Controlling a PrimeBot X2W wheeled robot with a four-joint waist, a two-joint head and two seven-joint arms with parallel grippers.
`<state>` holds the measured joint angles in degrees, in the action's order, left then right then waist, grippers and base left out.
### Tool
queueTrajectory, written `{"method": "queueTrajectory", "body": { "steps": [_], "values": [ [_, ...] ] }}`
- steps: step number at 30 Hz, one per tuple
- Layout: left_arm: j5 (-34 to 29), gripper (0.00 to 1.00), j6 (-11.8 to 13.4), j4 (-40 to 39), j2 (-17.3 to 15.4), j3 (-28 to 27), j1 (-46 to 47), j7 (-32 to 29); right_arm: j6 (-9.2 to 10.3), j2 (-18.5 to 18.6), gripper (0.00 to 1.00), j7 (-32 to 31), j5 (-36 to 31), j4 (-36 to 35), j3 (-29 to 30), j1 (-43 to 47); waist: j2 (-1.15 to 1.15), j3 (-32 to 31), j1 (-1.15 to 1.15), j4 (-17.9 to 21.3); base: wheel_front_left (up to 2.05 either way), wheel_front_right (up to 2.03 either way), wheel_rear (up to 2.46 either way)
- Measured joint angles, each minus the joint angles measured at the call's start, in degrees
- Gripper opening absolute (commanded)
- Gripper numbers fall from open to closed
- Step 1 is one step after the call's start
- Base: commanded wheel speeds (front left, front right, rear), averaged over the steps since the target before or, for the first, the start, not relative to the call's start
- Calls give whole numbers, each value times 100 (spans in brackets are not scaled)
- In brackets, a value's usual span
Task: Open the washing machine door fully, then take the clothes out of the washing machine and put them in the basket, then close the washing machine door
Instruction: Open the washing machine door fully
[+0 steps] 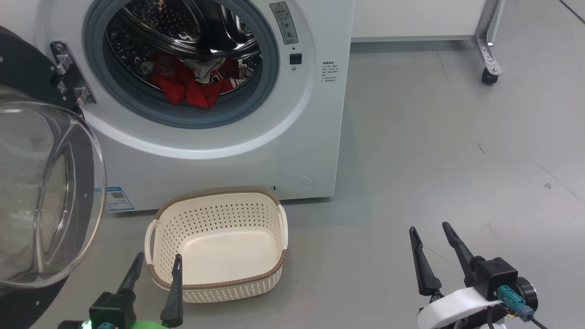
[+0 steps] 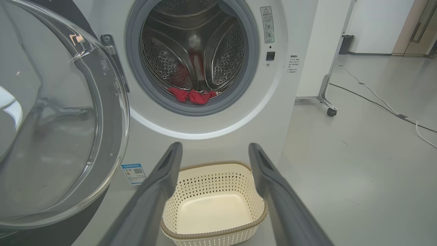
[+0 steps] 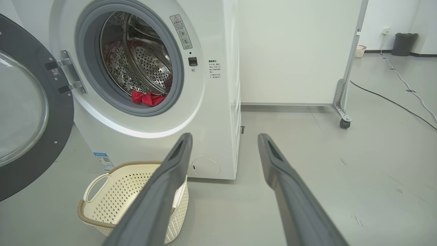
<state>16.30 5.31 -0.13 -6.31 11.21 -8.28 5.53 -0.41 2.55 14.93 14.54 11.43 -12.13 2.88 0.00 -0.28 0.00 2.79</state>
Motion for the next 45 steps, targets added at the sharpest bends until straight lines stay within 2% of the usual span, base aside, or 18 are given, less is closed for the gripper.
{"method": "queueTrajectory", "body": {
  "steps": [29,45],
  "values": [
    [-66,100,29,-83,14,52,-2,-51,7,0,100,0,53,11,-11,-1,0,9,0,-32,111,-110,0],
    [-66,100,30,-97,13,55,-2,-52,7,0,100,0,55,27,-35,-1,0,9,0,-50,61,-61,0]
  ]
}}
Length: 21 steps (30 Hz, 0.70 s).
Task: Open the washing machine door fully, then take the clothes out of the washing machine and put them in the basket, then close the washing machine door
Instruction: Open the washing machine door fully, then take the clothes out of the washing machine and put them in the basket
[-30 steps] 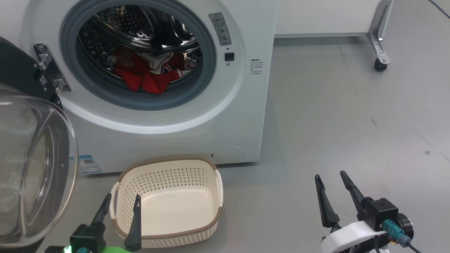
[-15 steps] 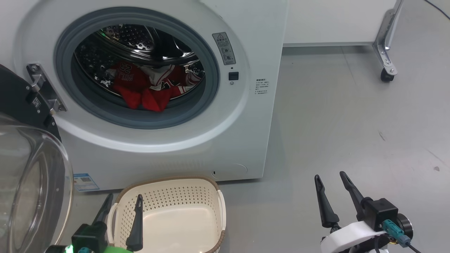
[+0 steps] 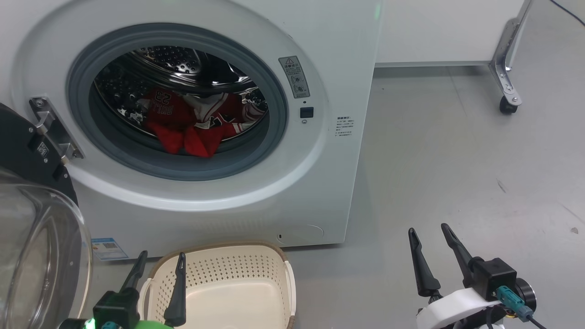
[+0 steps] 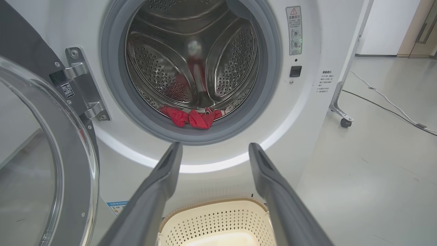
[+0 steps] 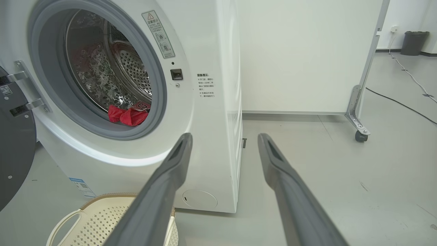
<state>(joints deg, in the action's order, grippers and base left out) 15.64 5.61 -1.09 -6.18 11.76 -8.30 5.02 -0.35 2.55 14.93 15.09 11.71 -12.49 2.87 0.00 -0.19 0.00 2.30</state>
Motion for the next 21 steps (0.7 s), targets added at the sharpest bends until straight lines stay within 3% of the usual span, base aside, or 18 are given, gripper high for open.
{"method": "queueTrajectory", "body": {
  "steps": [21],
  "values": [
    [0,100,0,8,0,14,0,-22,1,0,100,0,0,24,-14,0,0,7,0,-47,4,-4,0]
  ]
}}
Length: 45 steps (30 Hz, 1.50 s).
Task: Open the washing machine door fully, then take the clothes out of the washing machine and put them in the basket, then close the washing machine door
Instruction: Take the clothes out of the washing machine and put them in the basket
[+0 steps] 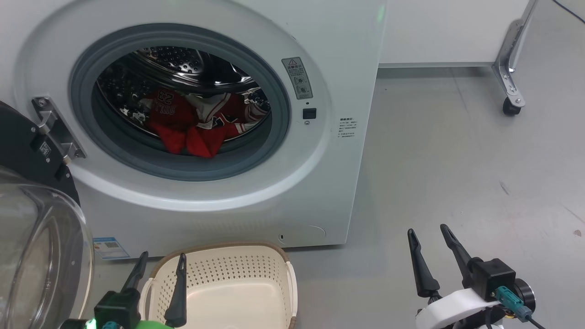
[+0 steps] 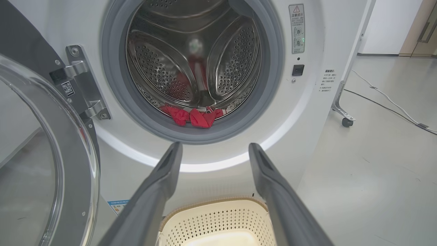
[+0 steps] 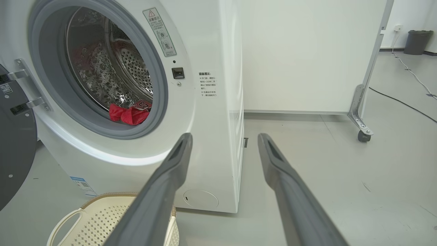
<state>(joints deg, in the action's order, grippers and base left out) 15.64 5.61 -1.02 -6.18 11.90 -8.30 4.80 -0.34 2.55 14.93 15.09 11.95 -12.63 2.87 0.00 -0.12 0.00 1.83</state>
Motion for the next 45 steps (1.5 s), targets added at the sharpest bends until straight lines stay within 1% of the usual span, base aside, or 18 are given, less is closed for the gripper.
{"method": "queueTrajectory", "body": {
  "steps": [4,10,15,18,20,23,28,34,37,42,45],
  "values": [
    [9,100,-1,31,1,30,0,-34,1,0,100,0,0,0,-12,0,0,25,0,-11,0,0,0],
    [134,100,-43,126,33,146,33,-312,3,0,100,0,-10,-55,-41,-7,0,209,0,-13,0,0,0],
    [245,100,-186,268,67,289,456,-643,3,0,100,0,-120,-160,-54,-90,0,480,0,2,0,0,0],
    [331,100,-199,334,107,303,695,-777,2,1,100,0,-121,-214,-58,-181,0,611,0,12,0,0,0],
    [425,100,-245,559,131,300,1026,-1042,-1,1,100,0,-136,-283,-96,-300,0,823,0,35,0,0,0],
    [465,100,-288,719,132,300,1252,-1224,-1,1,100,0,-140,-326,-115,-370,0,971,0,56,0,0,0],
    [523,100,-372,1013,136,278,1958,-1563,-7,3,100,0,-216,-424,-241,-587,0,1353,0,130,0,0,0],
    [737,100,-486,1327,141,140,2903,-1971,-7,5,100,0,-193,-545,-415,-861,0,1823,0,266,0,0,0],
    [750,100,-491,1446,112,32,3369,-2124,-5,7,100,0,-134,-605,-480,-986,0,2059,0,349,0,0,0],
    [746,100,-491,1577,-131,-209,4195,-2298,5,13,100,0,-33,-701,-644,-1222,0,2454,0,509,0,0,0],
    [684,100,-490,1636,-348,-336,4652,-2388,7,14,100,1,58,-750,-772,-1405,0,2689,0,622,0,0,0]
  ]
}}
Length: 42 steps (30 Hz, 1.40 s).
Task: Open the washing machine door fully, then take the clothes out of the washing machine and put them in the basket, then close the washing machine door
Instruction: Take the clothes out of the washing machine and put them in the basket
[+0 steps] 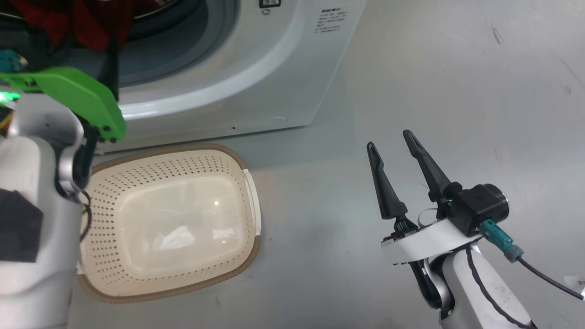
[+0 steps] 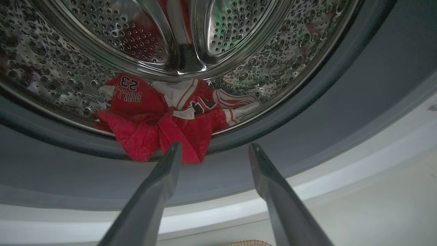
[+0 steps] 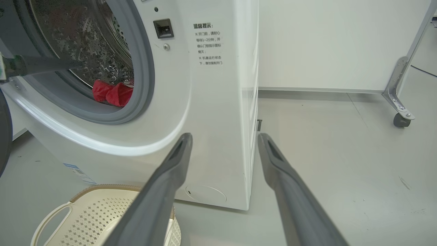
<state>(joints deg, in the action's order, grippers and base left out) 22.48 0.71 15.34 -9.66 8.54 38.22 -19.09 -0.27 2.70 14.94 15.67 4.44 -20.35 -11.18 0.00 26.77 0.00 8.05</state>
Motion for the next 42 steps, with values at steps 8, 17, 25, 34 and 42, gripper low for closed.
{"method": "queueTrajectory", "body": {
  "steps": [8,17,25,34,42],
  "values": [
    [-235,100,-7,220,-509,-147,1145,-214,82,11,100,0,312,-131,-224,-492,0,602,0,373,0,0,0],
    [-397,100,-58,706,-866,-234,1768,-360,169,11,100,0,595,-157,-433,-773,0,1102,0,885,0,0,0],
    [-461,100,-57,1290,-1022,-305,2092,-353,254,10,100,0,650,-131,-502,-888,0,1410,-1,1240,0,0,0],
    [-561,100,27,1826,-1044,-299,2261,-439,294,8,100,0,657,-79,-554,-977,0,1464,0,1303,0,0,0],
    [-716,0,131,2115,-1048,-241,2378,-424,338,8,100,0,660,-38,-567,-1038,0,1453,-1,1295,0,0,0]
  ]
}}
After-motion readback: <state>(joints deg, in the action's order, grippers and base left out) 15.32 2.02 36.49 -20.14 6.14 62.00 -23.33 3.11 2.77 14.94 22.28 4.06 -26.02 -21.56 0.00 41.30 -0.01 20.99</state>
